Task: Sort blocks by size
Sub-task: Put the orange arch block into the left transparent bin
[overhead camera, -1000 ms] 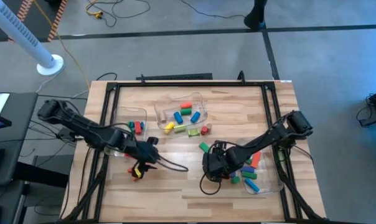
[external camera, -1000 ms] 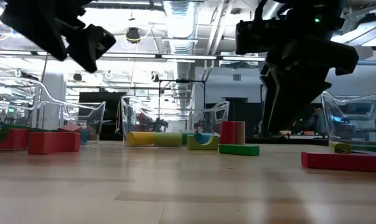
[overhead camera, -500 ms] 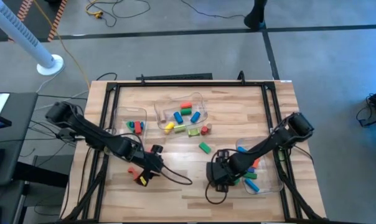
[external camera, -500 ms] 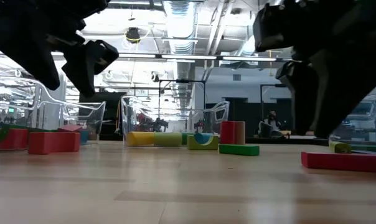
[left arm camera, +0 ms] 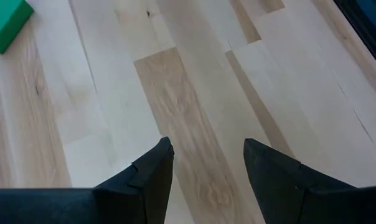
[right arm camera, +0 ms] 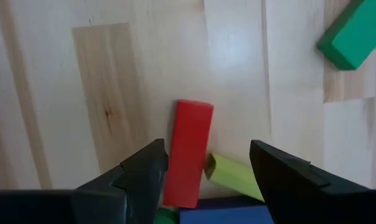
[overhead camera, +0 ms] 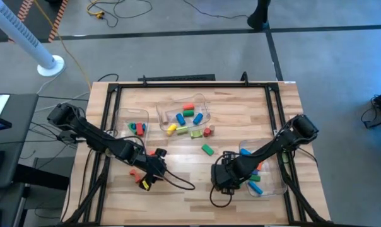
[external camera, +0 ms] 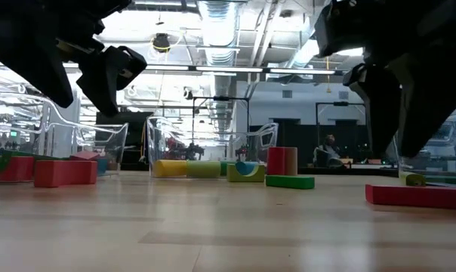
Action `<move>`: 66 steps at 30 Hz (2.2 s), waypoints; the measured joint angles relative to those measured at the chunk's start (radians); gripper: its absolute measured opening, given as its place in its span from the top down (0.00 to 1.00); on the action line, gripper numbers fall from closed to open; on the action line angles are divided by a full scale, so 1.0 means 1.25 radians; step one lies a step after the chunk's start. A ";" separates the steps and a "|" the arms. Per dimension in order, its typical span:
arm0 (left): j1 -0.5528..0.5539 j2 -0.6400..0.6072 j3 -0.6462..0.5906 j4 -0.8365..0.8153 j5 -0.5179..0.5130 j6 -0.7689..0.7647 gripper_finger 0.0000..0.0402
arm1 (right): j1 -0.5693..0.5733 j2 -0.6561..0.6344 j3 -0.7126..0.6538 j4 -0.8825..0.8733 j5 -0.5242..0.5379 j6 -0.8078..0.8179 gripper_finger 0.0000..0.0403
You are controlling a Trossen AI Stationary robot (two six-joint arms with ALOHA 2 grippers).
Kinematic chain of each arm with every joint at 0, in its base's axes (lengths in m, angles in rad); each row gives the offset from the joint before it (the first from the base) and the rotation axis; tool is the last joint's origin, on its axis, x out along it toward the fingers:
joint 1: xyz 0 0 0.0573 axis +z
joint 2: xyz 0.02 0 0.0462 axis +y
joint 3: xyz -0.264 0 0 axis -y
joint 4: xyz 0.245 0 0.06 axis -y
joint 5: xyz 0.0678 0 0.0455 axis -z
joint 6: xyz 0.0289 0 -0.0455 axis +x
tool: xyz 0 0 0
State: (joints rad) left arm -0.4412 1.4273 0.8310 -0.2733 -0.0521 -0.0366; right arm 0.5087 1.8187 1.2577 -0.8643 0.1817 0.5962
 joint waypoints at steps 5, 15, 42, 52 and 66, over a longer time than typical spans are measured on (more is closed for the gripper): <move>-0.002 0.000 0.000 0.001 -0.001 -0.004 0.53 | 0.000 0.000 0.000 -0.036 0.002 0.000 0.34; -0.004 0.000 0.000 -0.012 -0.001 -0.012 0.53 | 0.000 0.000 0.000 -0.050 0.029 0.010 0.34; -0.015 -0.001 -0.003 -0.345 -0.109 -0.102 0.53 | 0.000 0.000 0.000 0.056 0.064 -0.044 0.34; 0.014 -0.001 -0.053 -0.283 -0.120 -0.085 0.53 | 0.000 0.000 0.000 0.072 0.066 -0.044 0.34; 0.015 -0.001 -0.053 -0.283 -0.109 -0.056 0.67 | 0.000 0.000 0.000 0.079 0.066 -0.044 0.34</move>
State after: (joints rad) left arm -0.4229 1.4265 0.7650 -0.6268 -0.1887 -0.1067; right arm 0.5083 1.8187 1.2575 -0.7654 0.2638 0.5411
